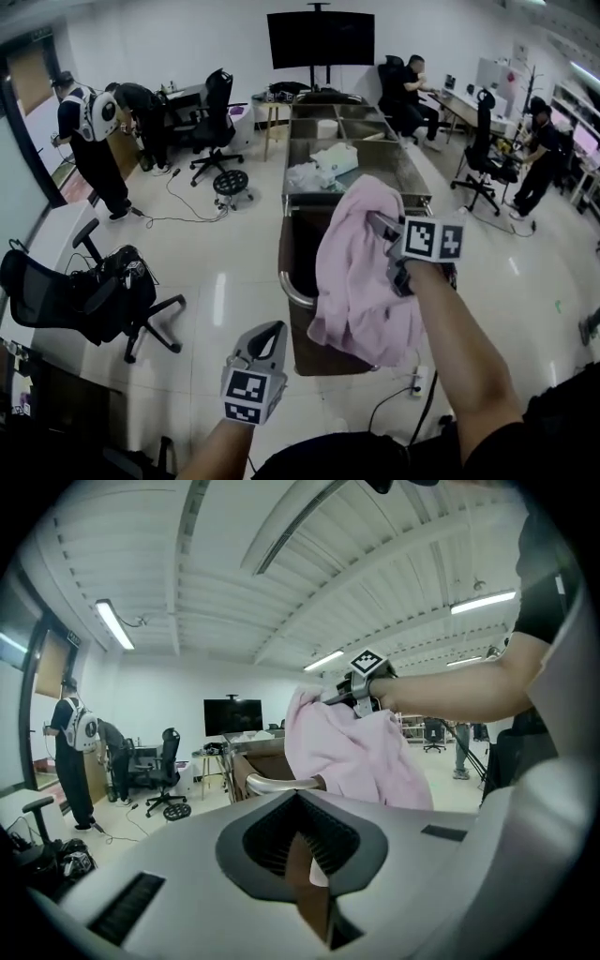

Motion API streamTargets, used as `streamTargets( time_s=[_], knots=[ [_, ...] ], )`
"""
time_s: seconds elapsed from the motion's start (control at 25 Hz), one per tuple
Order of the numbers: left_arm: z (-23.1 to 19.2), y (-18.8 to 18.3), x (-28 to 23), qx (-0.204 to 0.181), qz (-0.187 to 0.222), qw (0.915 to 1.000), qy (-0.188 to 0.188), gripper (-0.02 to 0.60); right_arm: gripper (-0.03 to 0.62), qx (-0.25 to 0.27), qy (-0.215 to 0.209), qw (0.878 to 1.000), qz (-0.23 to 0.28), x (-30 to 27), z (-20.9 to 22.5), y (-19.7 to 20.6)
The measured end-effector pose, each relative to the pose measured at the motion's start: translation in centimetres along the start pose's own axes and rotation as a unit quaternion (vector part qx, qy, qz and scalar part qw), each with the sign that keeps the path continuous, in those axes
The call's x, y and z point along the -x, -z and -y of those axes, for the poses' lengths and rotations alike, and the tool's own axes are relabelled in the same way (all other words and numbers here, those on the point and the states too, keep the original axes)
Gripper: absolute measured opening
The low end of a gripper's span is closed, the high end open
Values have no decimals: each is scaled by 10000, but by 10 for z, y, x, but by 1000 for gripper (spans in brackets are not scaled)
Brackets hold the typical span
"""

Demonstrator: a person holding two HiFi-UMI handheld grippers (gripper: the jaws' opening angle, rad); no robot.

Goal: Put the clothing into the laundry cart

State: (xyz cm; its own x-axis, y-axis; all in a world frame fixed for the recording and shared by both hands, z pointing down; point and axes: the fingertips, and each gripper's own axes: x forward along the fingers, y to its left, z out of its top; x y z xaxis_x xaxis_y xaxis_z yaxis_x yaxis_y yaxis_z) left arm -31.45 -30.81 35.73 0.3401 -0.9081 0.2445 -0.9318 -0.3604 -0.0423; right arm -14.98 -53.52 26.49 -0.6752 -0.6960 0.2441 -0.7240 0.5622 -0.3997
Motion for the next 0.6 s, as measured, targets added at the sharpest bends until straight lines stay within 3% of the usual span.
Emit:
streamTargets(
  time_s=[0.16, 0.36, 0.44, 0.6],
  knots=[
    [-3, 3, -10, 17, -83, 9999, -129, -2, 170, -32, 5, 9986, -529, -26, 15, 28],
    [0, 3, -19, 39, -130, 9997, -182, -2, 216, -78, -123, 9968, -791, -36, 19, 38],
    [2, 2, -20, 18, -134, 9998, -173, -2, 258, 69, -171, 9967, -786, -34, 15, 37],
    [5, 1, -23, -5, -133, 9998, -151, -2, 259, 696, -160, 9950, -704, -24, 8, 31]
  ],
)
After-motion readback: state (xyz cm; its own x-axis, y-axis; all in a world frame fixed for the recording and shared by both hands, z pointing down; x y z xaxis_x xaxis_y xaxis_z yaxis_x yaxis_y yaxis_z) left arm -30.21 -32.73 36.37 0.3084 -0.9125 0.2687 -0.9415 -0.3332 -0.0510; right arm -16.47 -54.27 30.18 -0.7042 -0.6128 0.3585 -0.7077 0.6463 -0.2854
